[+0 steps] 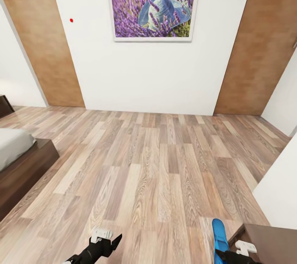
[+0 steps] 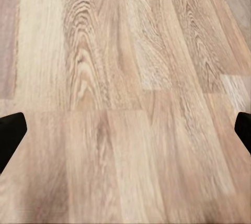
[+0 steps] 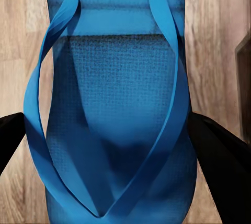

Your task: In the bedroom, move the book from the bed onto either nightstand, and place the two sandals side by side next to the bed.

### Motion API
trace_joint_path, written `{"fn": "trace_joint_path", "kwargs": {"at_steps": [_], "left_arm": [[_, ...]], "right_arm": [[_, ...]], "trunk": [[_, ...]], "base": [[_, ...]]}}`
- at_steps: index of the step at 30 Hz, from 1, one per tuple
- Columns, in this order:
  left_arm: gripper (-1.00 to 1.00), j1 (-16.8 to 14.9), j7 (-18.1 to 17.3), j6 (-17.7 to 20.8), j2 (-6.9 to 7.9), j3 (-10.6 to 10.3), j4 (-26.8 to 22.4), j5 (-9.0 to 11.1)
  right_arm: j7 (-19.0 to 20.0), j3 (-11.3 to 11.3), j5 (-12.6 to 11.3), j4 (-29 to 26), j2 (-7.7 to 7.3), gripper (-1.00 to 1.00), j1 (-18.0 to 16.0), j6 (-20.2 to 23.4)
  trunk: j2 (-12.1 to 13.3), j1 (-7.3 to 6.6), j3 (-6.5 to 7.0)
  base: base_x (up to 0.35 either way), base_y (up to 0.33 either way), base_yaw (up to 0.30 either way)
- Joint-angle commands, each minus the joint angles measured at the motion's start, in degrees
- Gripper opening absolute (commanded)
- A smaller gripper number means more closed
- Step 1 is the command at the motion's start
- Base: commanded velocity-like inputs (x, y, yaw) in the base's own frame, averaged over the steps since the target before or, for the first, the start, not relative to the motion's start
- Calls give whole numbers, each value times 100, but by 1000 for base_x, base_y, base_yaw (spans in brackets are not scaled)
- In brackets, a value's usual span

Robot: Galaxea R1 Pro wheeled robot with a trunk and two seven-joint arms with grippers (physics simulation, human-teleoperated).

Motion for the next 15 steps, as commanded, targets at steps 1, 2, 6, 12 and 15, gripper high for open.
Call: {"fn": "trace_joint_path", "kwargs": {"at_steps": [1, 2, 6, 12, 15], "left_arm": [[100, -3, -36, 7, 0, 9, 4, 45], [100, -3, -36, 7, 0, 9, 4, 45], [100, -3, -36, 8, 0, 9, 2, 45], [100, -3, -36, 7, 0, 9, 4, 45], [100, -3, -36, 7, 0, 9, 2, 45]], "right_arm": [[26, -11, -28, 2, 0, -100, -3, 12], [27, -11, -28, 2, 0, -100, -3, 12], [29, -11, -28, 2, 1, -100, -3, 14], [28, -11, -28, 2, 1, -100, -3, 13], [26, -11, -28, 2, 1, -100, -3, 12]], "trunk": [[-2, 1, -5], [-2, 1, -5], [-2, 1, -5], [-2, 1, -5], [-2, 1, -5]], "base": [[203, -138, 4], [203, -138, 12], [203, -137, 60], [97, -52, 198], [10, -5, 278]]}}
